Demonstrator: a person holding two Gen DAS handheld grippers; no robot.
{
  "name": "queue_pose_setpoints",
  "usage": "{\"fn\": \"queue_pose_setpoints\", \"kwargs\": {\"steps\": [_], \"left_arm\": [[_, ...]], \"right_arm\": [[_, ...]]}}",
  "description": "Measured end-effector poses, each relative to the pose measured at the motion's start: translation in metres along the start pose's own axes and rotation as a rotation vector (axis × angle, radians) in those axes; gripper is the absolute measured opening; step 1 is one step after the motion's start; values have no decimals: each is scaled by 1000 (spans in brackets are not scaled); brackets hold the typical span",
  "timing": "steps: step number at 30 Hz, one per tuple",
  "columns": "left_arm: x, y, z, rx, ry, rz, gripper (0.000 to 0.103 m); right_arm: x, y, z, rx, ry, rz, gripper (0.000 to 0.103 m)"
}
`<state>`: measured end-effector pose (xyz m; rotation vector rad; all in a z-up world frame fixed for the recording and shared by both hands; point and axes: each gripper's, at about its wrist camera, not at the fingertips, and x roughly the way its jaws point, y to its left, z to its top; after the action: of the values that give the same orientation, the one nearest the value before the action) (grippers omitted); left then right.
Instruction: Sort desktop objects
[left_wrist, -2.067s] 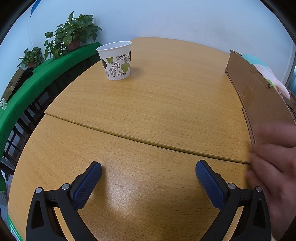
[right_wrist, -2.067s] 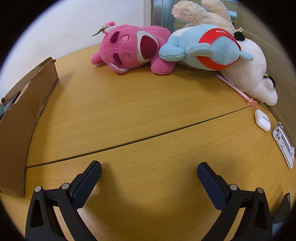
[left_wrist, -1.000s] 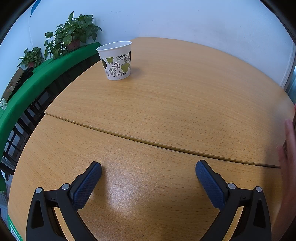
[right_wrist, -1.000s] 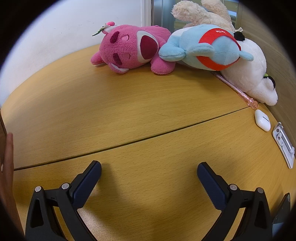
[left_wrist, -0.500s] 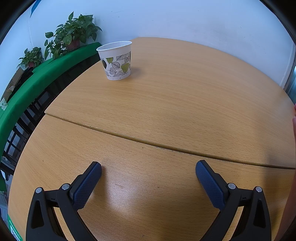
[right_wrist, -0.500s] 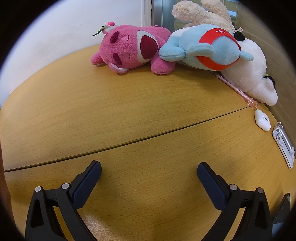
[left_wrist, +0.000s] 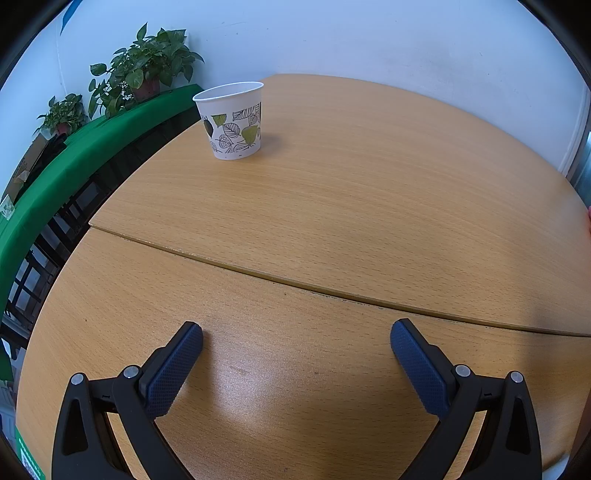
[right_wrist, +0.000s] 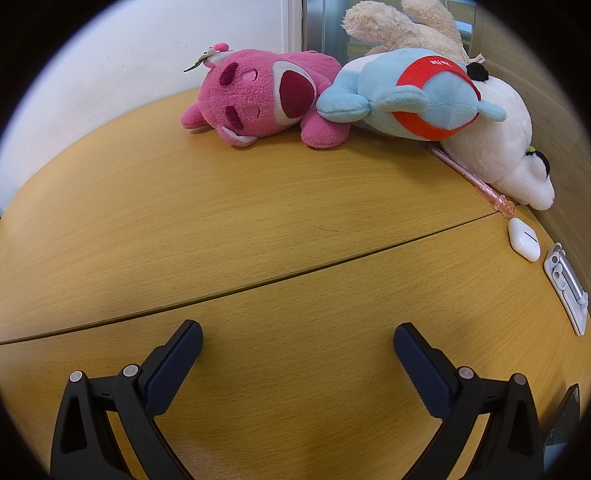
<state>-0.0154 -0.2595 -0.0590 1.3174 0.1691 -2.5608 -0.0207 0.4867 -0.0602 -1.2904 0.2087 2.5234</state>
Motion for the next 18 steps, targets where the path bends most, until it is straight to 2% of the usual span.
{"fn": "queue_pose_setpoints", "kwargs": {"steps": [18], "left_arm": [[1, 0, -1, -1, 0, 0, 103]], "right_arm": [[1, -1, 2, -1, 2, 1, 103]]}}
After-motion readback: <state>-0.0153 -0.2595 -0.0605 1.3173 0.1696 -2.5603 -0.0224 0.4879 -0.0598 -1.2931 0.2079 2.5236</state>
